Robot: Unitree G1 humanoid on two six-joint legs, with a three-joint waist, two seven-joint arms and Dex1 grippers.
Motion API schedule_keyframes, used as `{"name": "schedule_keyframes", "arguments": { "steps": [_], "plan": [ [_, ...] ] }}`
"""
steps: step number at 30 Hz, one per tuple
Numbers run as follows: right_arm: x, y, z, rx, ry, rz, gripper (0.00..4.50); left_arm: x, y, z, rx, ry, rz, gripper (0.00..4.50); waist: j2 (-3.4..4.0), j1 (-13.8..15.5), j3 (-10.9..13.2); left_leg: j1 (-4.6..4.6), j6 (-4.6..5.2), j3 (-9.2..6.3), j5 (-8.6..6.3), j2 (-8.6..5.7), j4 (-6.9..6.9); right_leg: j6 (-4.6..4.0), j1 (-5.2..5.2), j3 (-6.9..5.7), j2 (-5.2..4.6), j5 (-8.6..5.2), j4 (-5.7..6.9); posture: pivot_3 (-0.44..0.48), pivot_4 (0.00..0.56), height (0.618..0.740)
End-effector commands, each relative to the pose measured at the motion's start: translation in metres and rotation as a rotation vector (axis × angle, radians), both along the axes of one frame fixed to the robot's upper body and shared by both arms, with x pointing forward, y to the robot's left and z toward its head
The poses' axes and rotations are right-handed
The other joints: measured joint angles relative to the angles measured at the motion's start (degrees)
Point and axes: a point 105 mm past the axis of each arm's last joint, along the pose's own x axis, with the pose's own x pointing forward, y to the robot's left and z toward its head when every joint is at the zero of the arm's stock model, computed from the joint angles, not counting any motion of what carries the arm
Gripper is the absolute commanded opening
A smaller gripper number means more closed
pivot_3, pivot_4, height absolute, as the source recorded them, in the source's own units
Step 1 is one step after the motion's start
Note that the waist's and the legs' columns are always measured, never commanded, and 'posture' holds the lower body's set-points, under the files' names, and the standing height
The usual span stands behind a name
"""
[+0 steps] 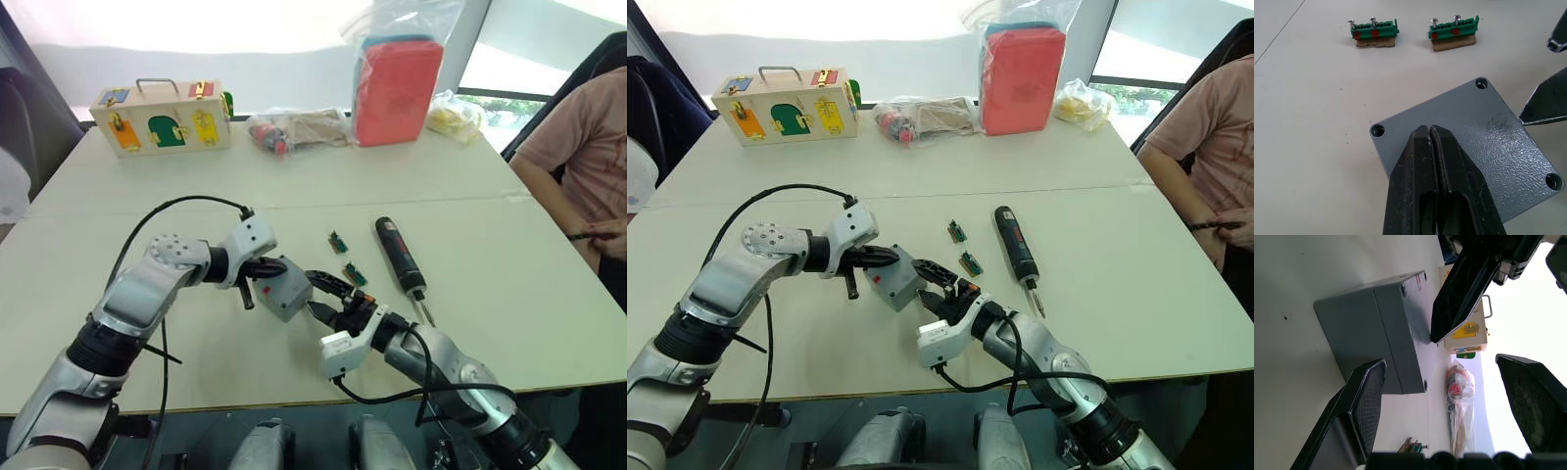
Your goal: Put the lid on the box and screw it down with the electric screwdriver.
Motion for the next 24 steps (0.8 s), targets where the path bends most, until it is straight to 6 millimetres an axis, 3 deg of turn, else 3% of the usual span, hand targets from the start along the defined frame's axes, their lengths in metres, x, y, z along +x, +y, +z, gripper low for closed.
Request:
{"name": "schedule_keyframes", "arguments": {
  "steps": [1,4,8,9,11,15,18,24],
  "plan": [
    [-0.004,-0.004,0.017,0.065,-0.022,0.000,3.50,-0.007,0.003,-0.024,0.021,0.098,0.022,0.00,0.00,0.01,0.00,0.00,0.00,0.00,0.00,0.00,-0.01,0.00,0.00,0.00,0.00,0.00,0.00,0.000,0.150,0.740],
    [-0.003,-0.010,0.025,0.193,0.066,-0.027,2.92,0.003,0.002,0.013,-0.144,0.022,0.056,0.00,-0.01,0.02,0.01,-0.01,0.00,-0.01,0.00,0.00,-0.02,0.00,-0.02,0.00,0.00,-0.01,0.00,0.000,0.150,0.740],
    [0.001,-0.022,0.039,0.397,0.213,-0.073,1.37,0.012,0.014,0.064,-0.356,-0.061,0.116,0.00,-0.18,-0.16,0.17,-0.20,0.00,-0.06,0.00,0.04,-0.02,0.00,-0.23,-0.01,0.01,-0.01,0.03,0.000,0.150,0.740],
    [0.001,-0.023,0.040,0.433,0.262,-0.071,0.79,0.014,0.019,0.072,-0.380,-0.072,0.136,0.00,-0.18,-0.17,0.17,-0.22,-0.09,-0.06,0.05,0.05,-0.03,0.00,-0.27,-0.01,0.01,0.00,0.04,0.000,0.150,0.740],
    [0.001,-0.024,0.040,0.539,0.415,-0.068,0.15,0.017,0.034,0.078,-0.394,-0.086,0.181,0.00,-0.18,-0.19,0.18,-0.23,-0.20,-0.06,0.11,0.06,-0.06,0.00,-0.31,-0.01,0.01,0.00,0.04,0.000,0.150,0.740],
    [0.002,-0.021,0.024,0.648,0.770,-0.094,0.06,0.020,0.052,0.067,-0.344,-0.078,0.234,0.00,-0.13,-0.27,0.17,-0.16,-0.12,-0.05,0.06,0.08,-0.18,-0.01,-0.29,0.00,0.01,-0.01,0.00,0.000,0.150,0.740],
    [-0.002,-0.019,0.007,0.644,1.042,-0.116,0.06,0.020,0.061,0.046,-0.292,-0.036,0.264,0.00,-0.13,-0.05,0.18,-0.19,0.01,-0.06,-0.01,0.07,-0.15,-0.02,-0.29,-0.01,0.00,-0.01,0.00,0.000,0.150,0.740],
    [-0.003,-0.009,-0.002,0.549,1.217,-0.113,0.06,0.017,0.059,0.005,-0.228,0.006,0.292,0.00,-0.12,0.04,0.19,-0.23,0.08,-0.07,-0.07,0.05,-0.16,-0.03,-0.31,-0.03,-0.08,0.00,-0.02,0.000,0.150,0.740]
  ]
}}
